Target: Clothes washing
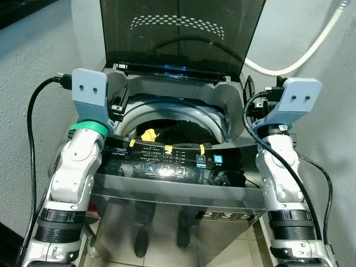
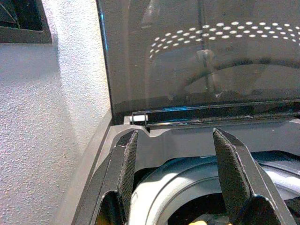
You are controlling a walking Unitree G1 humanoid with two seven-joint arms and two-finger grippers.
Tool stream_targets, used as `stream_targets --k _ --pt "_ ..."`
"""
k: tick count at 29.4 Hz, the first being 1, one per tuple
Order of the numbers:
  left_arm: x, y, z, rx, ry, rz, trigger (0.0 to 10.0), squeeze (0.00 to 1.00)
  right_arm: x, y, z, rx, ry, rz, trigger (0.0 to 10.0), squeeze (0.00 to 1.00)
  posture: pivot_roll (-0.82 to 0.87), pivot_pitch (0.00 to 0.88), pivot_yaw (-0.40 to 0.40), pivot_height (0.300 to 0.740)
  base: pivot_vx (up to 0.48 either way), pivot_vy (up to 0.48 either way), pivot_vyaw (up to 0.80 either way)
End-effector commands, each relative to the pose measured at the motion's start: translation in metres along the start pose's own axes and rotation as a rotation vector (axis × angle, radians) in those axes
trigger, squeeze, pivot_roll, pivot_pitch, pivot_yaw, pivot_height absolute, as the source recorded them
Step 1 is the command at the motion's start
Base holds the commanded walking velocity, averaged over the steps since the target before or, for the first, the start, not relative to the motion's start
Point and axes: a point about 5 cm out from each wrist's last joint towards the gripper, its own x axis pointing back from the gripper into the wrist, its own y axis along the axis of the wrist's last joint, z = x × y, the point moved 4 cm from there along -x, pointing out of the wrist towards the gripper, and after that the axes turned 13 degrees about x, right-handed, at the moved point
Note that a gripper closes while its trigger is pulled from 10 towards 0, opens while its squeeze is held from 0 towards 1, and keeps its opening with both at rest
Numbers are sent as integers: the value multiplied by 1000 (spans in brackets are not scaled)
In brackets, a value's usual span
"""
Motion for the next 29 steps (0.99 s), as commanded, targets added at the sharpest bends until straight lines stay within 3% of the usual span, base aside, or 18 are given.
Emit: stream_targets --k 1,29 --pt "-2 1 -1 2 0 -11 10000 0 -1 0 -2 3 -9 0 10000 0 106 0 -19 740 0 0 0" --pt "-4 -1 -4 11 -8 -11 10000 0 2 -1 9 38 33 0 10000 0 106 0 -13 740 -277 0 0"
